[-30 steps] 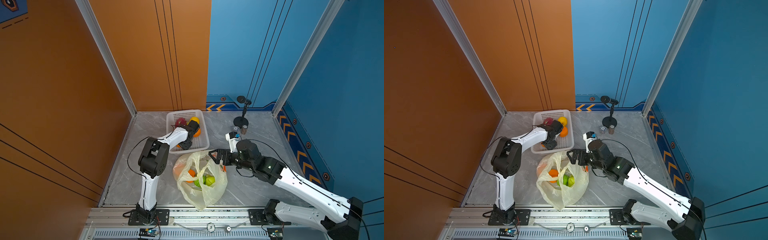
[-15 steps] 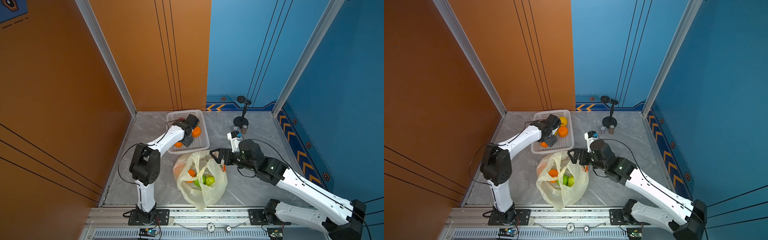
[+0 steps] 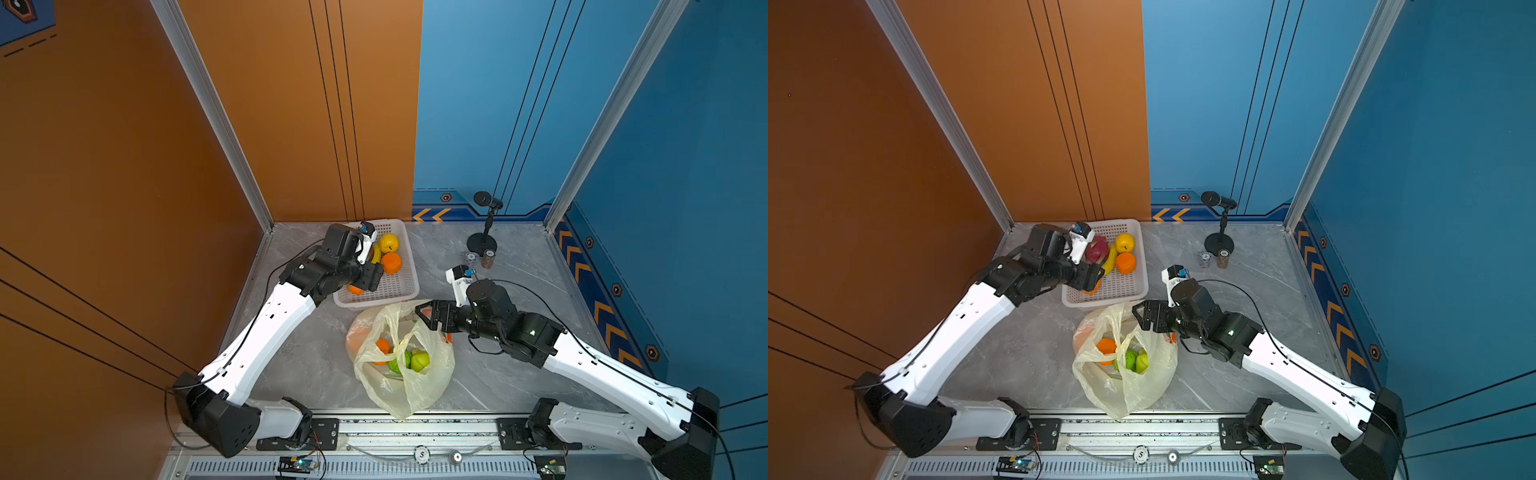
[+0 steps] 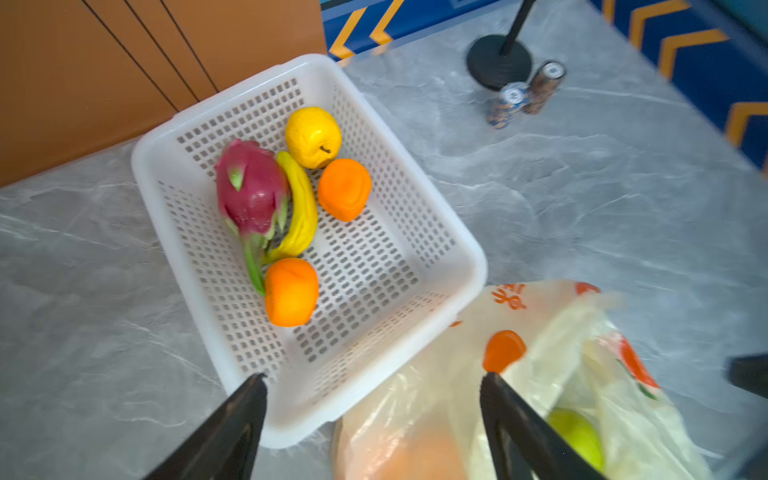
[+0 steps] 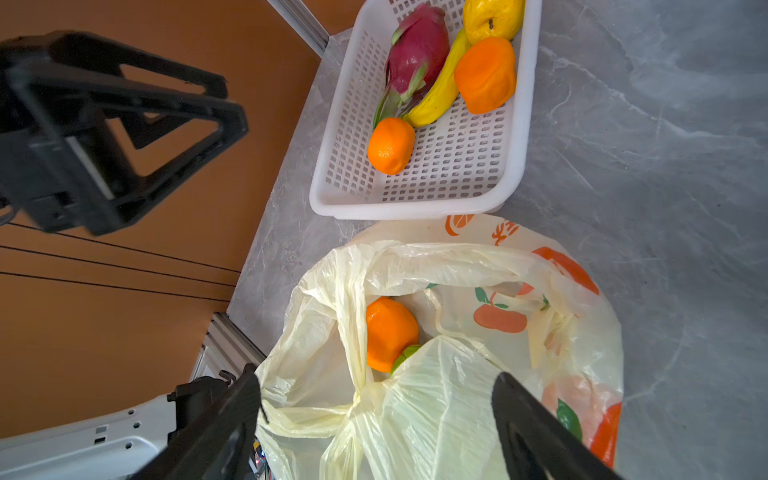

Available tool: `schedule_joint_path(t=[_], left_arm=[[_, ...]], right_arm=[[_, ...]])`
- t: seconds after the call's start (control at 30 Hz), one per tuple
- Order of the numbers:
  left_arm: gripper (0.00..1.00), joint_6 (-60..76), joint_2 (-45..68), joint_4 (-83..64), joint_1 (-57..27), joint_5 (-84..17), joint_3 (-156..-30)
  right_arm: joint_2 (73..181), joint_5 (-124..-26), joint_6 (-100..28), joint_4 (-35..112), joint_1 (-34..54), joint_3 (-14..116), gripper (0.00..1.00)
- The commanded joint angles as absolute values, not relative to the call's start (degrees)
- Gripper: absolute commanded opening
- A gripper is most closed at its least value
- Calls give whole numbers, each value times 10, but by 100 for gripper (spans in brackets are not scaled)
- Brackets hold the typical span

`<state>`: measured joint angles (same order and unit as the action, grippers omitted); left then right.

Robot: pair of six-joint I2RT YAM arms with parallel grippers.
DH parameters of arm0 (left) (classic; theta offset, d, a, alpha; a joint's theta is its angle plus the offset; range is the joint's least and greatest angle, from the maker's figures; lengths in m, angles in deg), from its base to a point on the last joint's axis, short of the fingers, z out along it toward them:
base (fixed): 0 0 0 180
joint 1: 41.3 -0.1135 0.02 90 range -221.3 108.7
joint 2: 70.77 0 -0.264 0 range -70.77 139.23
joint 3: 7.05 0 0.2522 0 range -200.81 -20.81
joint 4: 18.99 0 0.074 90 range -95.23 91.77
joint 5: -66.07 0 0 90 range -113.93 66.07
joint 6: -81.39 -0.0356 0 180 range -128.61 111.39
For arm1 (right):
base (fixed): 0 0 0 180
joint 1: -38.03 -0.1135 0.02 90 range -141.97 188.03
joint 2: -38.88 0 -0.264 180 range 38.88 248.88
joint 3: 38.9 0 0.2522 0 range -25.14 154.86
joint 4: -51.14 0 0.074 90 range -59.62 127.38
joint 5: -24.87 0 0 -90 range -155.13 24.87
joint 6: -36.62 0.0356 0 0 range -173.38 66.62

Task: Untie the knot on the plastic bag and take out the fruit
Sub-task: 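Release the orange in the basket and move both grippers to the bag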

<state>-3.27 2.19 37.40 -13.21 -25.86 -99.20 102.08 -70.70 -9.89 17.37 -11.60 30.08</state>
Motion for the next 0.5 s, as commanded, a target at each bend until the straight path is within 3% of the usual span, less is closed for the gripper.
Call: schedule_joint_path(t=[0.0, 0.23, 0.47], left_arm=[[82, 31, -31, 366, -129, -349, -933], [82, 119, -143, 370, -107, -388, -803], [81, 167, -160, 361, -63, -408, -709]], right_arm=[[1030, -726, -102, 176, -127, 316, 84], [1053, -752, -117, 190, -150, 313, 73], [1101, -750, -146, 192, -166, 338, 72]])
